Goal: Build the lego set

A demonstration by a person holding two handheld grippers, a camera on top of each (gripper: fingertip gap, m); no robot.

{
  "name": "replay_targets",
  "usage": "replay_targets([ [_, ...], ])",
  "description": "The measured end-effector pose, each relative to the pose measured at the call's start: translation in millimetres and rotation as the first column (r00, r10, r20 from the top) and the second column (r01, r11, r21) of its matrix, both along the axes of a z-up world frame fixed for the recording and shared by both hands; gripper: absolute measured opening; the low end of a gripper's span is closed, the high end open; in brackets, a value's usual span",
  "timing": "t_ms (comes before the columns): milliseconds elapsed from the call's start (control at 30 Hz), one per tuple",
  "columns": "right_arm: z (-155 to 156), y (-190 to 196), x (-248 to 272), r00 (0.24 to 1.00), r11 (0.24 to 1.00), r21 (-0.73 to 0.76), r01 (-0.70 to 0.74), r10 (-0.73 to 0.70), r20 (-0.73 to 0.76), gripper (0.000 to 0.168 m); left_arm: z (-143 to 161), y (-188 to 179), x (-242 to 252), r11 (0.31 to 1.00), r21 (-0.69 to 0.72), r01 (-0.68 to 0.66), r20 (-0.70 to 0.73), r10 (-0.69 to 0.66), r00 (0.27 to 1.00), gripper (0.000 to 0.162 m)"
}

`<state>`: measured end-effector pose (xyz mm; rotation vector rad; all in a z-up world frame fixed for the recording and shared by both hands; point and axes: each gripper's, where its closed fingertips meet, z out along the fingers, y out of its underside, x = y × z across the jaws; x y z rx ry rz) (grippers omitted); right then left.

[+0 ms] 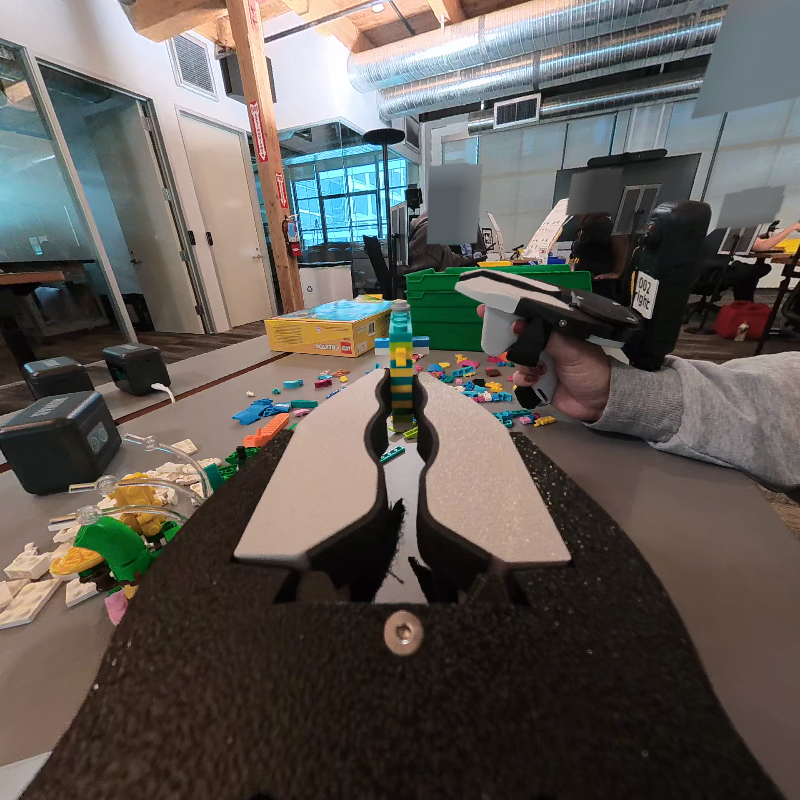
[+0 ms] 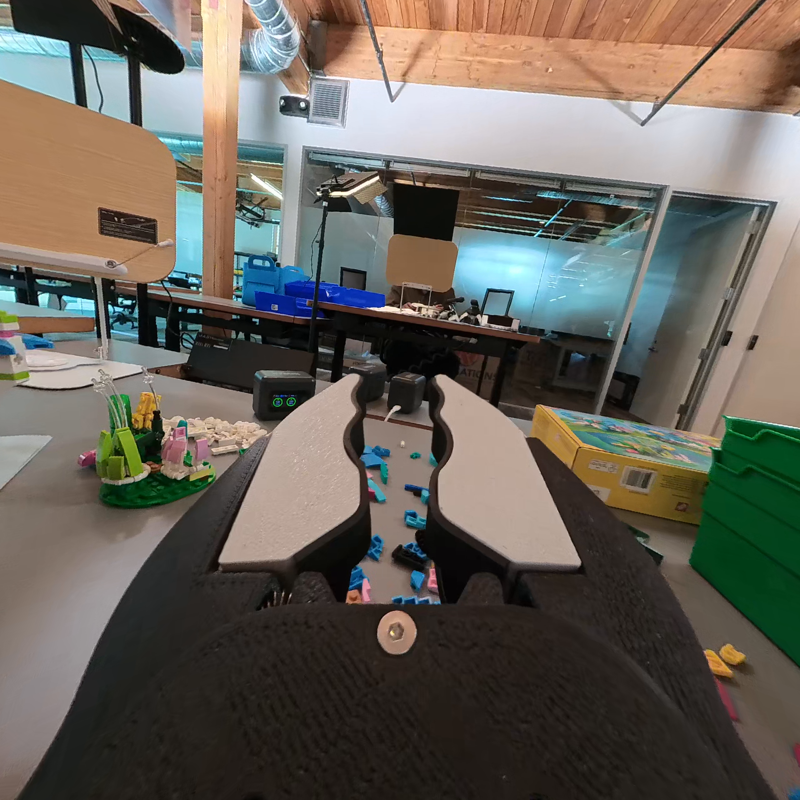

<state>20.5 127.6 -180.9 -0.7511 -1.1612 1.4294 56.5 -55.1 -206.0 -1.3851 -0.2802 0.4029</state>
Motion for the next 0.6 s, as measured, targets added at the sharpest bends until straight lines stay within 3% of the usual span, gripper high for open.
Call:
replay_targets([
  [200,2.7,19.6,-1.7,0.997,0.996,-0.035,0.078,-0.079,-0.011,0.027,0.0,0.2,0.3,1.0,-0.002,0.0,-0.002,0.0,1.0,0.008],
  [600,2.0,18.4,-2.5,0.998,0.997,-0.04,0.068,-0.068,-0.008,0.027,1.0,-2.1,-2.6,1.0,0.02,0.0,0.025,0.0,1.0,0.008],
])
